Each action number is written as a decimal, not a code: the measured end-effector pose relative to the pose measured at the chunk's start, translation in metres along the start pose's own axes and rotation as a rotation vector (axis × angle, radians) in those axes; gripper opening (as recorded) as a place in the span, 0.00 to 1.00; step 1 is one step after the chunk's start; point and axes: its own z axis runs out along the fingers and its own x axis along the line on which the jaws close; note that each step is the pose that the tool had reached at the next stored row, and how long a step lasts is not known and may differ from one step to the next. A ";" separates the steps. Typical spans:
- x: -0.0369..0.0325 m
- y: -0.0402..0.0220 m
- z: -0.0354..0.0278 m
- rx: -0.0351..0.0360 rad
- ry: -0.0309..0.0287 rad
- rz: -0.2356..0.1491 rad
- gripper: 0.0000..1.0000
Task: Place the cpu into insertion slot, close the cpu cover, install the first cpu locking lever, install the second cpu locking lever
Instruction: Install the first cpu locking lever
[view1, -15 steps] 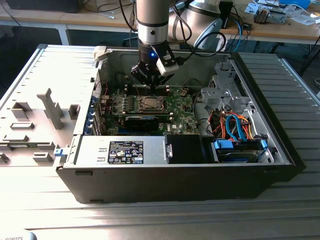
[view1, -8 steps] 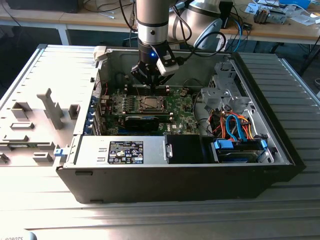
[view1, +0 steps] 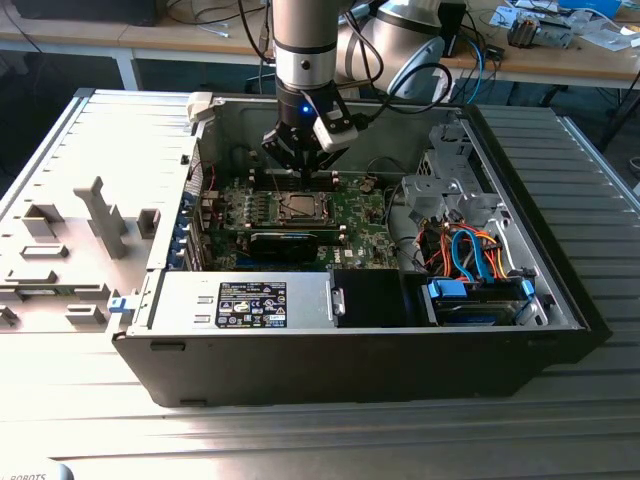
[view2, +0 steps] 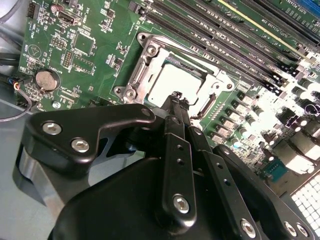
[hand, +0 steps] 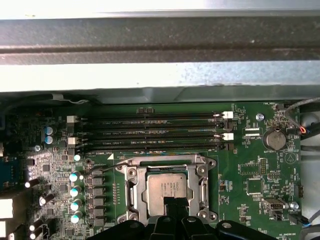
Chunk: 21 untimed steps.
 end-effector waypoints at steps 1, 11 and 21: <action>0.0000 0.0000 0.0000 0.0000 0.0000 -0.001 0.11; 0.0000 0.0000 0.0000 -0.0004 -0.0003 -0.008 0.11; 0.0000 0.0000 0.0000 -0.0007 -0.0006 -0.016 0.11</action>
